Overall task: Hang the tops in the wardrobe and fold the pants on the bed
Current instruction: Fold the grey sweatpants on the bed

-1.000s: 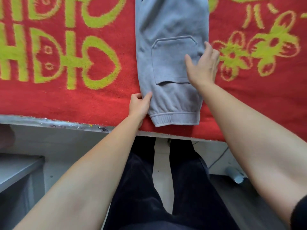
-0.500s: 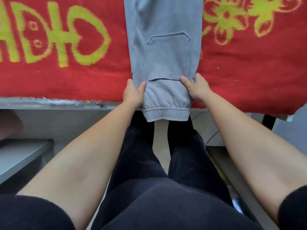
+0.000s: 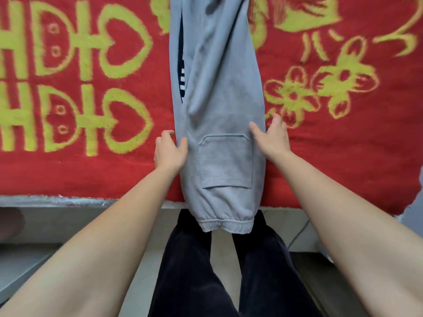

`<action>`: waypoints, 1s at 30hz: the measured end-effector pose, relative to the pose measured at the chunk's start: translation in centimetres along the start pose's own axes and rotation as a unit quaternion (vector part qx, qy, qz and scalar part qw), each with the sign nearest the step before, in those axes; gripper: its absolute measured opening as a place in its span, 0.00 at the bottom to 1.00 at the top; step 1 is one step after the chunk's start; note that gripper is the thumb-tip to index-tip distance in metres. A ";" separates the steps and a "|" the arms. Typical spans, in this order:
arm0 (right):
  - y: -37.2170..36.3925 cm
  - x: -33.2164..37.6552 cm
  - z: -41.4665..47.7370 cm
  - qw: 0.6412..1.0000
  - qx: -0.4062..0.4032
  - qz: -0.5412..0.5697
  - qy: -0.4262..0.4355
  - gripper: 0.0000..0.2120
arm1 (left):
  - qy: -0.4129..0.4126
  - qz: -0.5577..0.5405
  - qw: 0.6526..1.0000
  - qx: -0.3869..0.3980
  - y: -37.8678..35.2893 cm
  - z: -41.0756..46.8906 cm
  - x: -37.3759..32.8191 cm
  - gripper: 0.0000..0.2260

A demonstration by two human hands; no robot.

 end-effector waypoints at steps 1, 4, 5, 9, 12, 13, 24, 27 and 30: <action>0.3 1.9 1.6 1.000 -0.013 -0.001 0.024 0.34 | -0.022 -0.001 1.000 -0.016 1.1 1.6 -1.5 0.19; 0.9 7.1 6.1 0.995 -0.045 -0.005 0.087 0.29 | -0.061 -0.023 0.997 -0.029 3.7 6.0 -5.7 0.16; 0.9 8.7 7.4 0.994 -0.049 -0.006 0.102 0.27 | -0.068 -0.031 0.997 -0.029 4.3 7.2 -6.9 0.15; 0.2 14.0 11.7 0.986 -0.042 -0.017 0.159 0.20 | -0.107 -0.038 0.993 -0.043 5.5 11.1 -10.9 0.13; -0.8 17.4 14.6 0.981 -0.026 -0.014 0.190 0.17 | -0.129 -0.026 0.990 -0.044 5.7 13.5 -12.8 0.17; -1.1 18.5 15.6 0.979 -0.025 -0.012 0.200 0.16 | -0.136 -0.027 0.990 -0.039 5.6 14.3 -13.3 0.18; -6.0 25.8 28.7 0.962 -0.109 0.225 0.110 0.35 | -0.132 -0.247 0.955 0.092 3.6 20.0 -15.4 0.03; -5.0 28.0 26.4 0.948 -0.124 0.285 0.065 0.25 | -0.101 -0.316 0.934 0.133 4.6 20.1 -15.2 0.07; -3.9 31.0 25.0 0.941 -0.174 0.212 0.199 0.20 | -0.022 -0.412 0.894 0.177 6.0 20.2 -15.2 0.08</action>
Point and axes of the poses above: each hand's wrist, its own z-axis towards the middle knuckle, its own y-axis out of the back of the hand, x = y × z, the point moved 2 cm from there along z, towards the middle knuckle, and after that the axes turned 10 degrees about z, right-handed, at the moved point
